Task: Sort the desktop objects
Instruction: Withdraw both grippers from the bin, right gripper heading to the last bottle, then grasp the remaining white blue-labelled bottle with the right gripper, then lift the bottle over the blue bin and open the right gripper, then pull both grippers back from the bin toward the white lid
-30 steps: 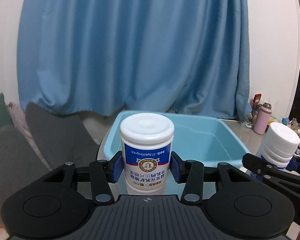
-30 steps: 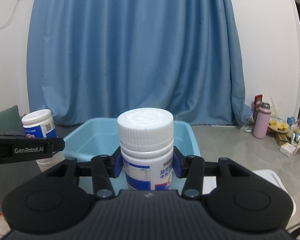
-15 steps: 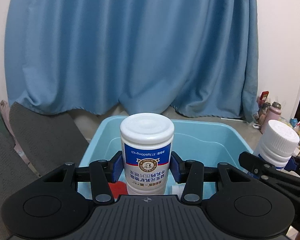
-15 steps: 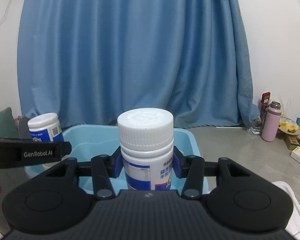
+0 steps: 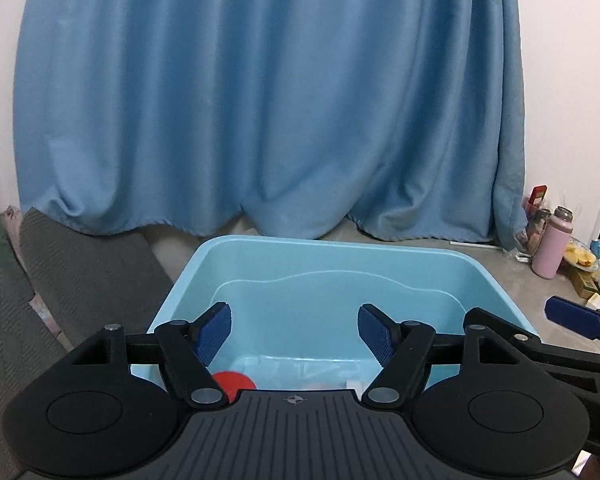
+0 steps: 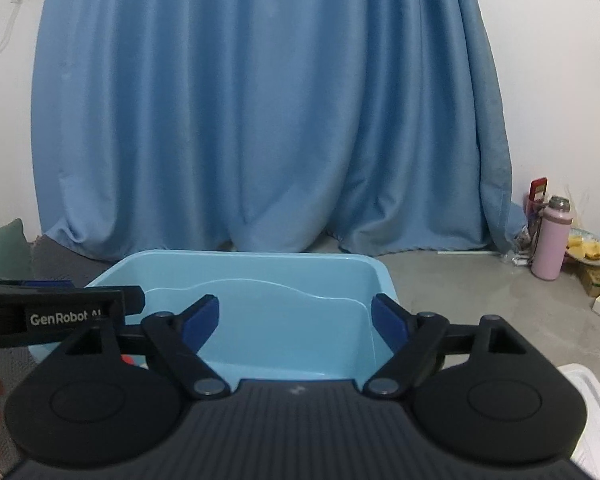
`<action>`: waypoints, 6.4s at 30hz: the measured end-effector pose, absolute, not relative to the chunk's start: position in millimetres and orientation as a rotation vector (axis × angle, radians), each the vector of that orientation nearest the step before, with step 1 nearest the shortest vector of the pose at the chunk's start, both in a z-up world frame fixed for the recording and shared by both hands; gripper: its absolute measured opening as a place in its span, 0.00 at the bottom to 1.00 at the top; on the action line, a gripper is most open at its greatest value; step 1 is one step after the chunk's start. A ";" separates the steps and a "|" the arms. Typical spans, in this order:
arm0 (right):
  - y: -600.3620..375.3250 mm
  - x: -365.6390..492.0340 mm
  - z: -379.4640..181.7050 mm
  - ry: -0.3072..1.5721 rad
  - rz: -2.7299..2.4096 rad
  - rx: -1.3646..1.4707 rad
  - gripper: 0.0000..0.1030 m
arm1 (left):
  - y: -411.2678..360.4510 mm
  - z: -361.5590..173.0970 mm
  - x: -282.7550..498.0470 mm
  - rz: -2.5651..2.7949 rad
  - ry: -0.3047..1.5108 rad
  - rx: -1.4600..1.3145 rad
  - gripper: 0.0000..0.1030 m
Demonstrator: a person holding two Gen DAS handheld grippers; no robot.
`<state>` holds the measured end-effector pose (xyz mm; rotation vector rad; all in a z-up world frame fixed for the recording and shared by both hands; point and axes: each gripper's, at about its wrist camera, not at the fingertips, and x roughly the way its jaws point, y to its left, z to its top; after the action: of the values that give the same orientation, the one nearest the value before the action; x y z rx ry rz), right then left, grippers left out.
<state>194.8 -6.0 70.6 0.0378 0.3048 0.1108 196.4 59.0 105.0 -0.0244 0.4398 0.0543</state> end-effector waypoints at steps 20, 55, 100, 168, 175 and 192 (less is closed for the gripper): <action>-4.0 110.3 55.1 0.327 0.135 0.044 0.81 | 62.7 83.7 96.7 0.105 0.463 -0.025 0.70; 32.9 61.9 -49.4 0.365 0.195 0.006 0.81 | 105.9 -32.3 24.9 0.212 0.497 -0.034 0.80; 60.6 97.1 -1.0 0.405 0.234 -0.016 0.46 | 120.2 28.5 43.5 0.231 0.474 -0.068 0.80; 45.9 216.0 88.2 0.272 0.135 -0.054 1.00 | 96.9 110.2 137.8 0.152 0.451 -0.047 0.80; 35.8 188.3 86.1 0.272 0.126 -0.032 1.00 | 90.7 104.8 117.5 0.146 0.445 -0.039 0.80; 9.9 93.5 58.7 0.332 0.091 -0.011 1.00 | 69.6 73.6 31.0 0.153 0.477 -0.048 0.80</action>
<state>93.5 9.9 58.7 -0.0114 0.3320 0.0909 31.0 69.6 73.6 -0.0484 0.4768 0.1525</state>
